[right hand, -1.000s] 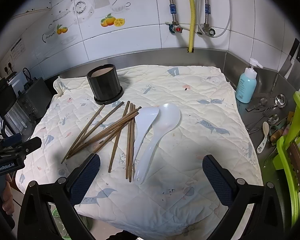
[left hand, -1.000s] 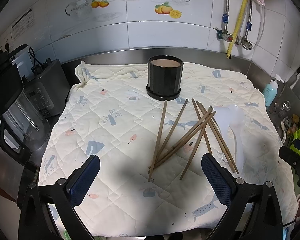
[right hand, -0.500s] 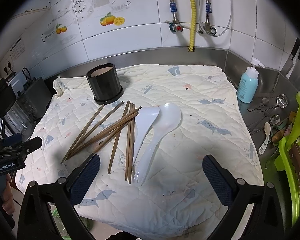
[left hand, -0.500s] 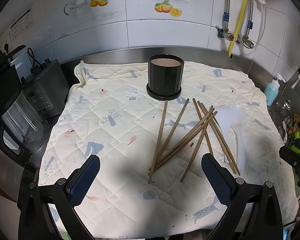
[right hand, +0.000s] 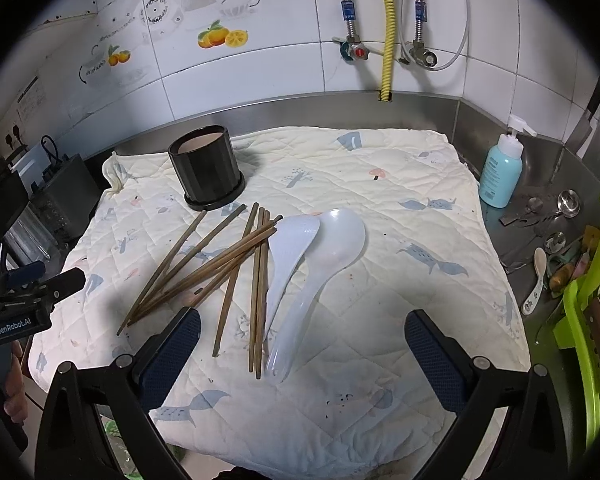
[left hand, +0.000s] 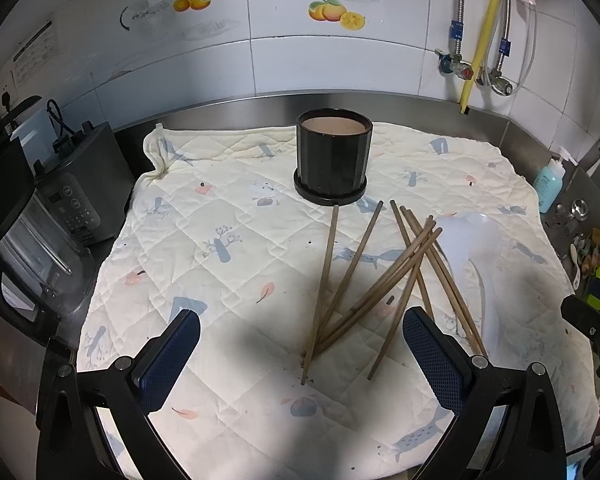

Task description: Organize utensils

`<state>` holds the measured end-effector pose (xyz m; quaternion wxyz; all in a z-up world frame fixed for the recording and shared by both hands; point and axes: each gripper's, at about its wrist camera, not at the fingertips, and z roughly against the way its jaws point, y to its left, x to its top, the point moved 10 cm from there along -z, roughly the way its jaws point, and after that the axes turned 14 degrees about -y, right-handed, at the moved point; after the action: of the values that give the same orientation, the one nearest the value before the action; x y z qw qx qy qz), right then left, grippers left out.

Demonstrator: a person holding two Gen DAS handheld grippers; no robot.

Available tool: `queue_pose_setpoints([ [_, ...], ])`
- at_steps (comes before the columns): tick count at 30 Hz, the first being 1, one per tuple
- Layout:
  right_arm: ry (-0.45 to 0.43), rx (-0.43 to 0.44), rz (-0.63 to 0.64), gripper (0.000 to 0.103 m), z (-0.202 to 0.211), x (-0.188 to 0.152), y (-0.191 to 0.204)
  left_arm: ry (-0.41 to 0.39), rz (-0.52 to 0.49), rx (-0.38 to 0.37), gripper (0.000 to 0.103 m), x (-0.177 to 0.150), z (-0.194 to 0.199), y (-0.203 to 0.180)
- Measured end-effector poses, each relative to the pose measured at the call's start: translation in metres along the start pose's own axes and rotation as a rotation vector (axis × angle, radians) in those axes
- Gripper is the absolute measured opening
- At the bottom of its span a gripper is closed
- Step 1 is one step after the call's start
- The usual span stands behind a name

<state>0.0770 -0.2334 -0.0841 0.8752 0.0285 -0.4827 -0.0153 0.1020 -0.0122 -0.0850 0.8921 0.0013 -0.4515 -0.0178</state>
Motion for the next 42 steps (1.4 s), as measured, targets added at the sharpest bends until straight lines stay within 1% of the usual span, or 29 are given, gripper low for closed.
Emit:
queue_pose_setpoints([
  [6, 0.015, 0.002, -0.014, 0.103, -0.011, 0.0, -0.003, 0.003, -0.012, -0.002, 0.103, 0.007, -0.018, 0.004],
  [15, 0.053, -0.008, -0.036, 0.103, -0.032, -0.003, -0.006, 0.028, -0.018, -0.003, 0.103, 0.013, -0.049, 0.009],
  [26, 0.086, -0.015, -0.047, 0.096, -0.056, -0.001, -0.008, 0.058, -0.027, -0.018, 0.102, 0.018, -0.079, 0.011],
  [29, 0.1, -0.016, -0.053, 0.091, -0.063, -0.003, -0.009, 0.078, -0.028, -0.043, 0.095, 0.016, -0.089, 0.01],
  [32, 0.112, -0.021, -0.056, 0.089, -0.069, -0.005, -0.01, 0.107, -0.019, -0.057, 0.089, 0.013, -0.102, 0.011],
  [35, 0.124, -0.03, -0.055, 0.084, -0.075, -0.007, -0.013, 0.126, -0.012, -0.07, 0.086, 0.01, -0.113, 0.013],
  [38, 0.142, -0.037, -0.067, 0.079, -0.081, -0.011, -0.016, 0.143, -0.007, -0.104, 0.081, 0.008, -0.126, 0.012],
  [42, 0.161, -0.047, -0.084, 0.078, -0.085, -0.016, -0.019, 0.164, -0.025, -0.144, 0.079, 0.006, -0.144, 0.005],
])
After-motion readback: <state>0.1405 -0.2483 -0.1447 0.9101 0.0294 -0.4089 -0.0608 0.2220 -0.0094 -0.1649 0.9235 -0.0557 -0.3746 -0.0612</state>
